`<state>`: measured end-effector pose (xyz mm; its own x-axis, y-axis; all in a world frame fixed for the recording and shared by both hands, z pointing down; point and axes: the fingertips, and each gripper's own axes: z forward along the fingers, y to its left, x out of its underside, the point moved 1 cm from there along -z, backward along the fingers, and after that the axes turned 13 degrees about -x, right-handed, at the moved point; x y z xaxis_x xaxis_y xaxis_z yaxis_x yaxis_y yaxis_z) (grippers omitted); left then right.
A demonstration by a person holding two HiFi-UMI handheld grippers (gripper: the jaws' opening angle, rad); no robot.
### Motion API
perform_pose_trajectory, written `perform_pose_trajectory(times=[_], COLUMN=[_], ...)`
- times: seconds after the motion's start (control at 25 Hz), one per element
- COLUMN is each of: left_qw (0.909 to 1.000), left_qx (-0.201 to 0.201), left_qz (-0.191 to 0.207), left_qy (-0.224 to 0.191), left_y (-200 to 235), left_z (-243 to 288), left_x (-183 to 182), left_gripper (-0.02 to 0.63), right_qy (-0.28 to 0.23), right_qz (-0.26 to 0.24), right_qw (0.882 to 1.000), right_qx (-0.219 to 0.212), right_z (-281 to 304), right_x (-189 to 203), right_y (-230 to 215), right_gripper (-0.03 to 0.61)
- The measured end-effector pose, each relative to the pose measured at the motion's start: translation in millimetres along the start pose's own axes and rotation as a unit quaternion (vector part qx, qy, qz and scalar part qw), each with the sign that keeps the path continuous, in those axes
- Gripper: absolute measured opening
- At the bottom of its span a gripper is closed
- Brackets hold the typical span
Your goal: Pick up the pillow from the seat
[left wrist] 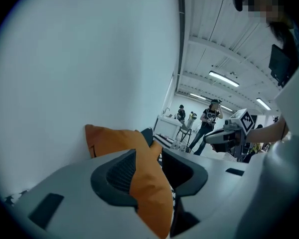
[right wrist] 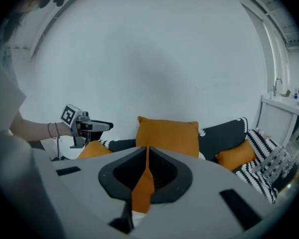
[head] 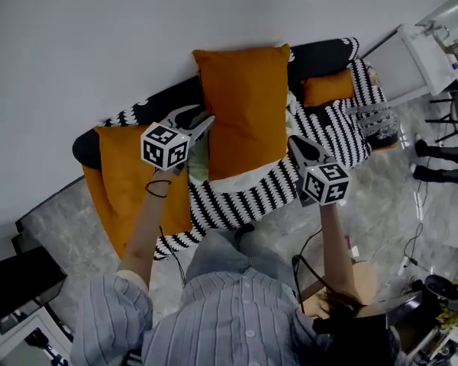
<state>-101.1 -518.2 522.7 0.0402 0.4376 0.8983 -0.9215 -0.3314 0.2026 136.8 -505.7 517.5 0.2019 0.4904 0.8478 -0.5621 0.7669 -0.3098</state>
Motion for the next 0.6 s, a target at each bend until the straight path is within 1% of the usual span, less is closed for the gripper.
perform_pose_trajectory(times=[0.16, 0.32, 0.48, 0.6], left_qw=[0.9999, 0.9994, 0.9977, 0.9967], left_qx=[-0.015, -0.036, -0.064, -0.075], left_qz=[0.001, -0.002, -0.022, -0.027], left_qy=[0.003, 0.003, 0.007, 0.016], left_y=[14, 26, 40, 49], left_z=[18, 35, 59, 83], left_x=[-5, -11, -15, -19], left_gripper=[0.17, 0.178, 0.208, 0.239], right_qy=[-0.002, -0.006, 0.009, 0.023], right_qz=[0.008, 0.004, -0.002, -0.013], right_qw=[1.0, 0.999, 0.997, 0.995], right_qx=[-0.029, -0.054, -0.082, -0.097], right_z=[24, 43, 63, 77], right_x=[-22, -47, -67, -79], right_y=[-29, -58, -89, -113], right_gripper=[0.029, 0.029, 0.029, 0.029])
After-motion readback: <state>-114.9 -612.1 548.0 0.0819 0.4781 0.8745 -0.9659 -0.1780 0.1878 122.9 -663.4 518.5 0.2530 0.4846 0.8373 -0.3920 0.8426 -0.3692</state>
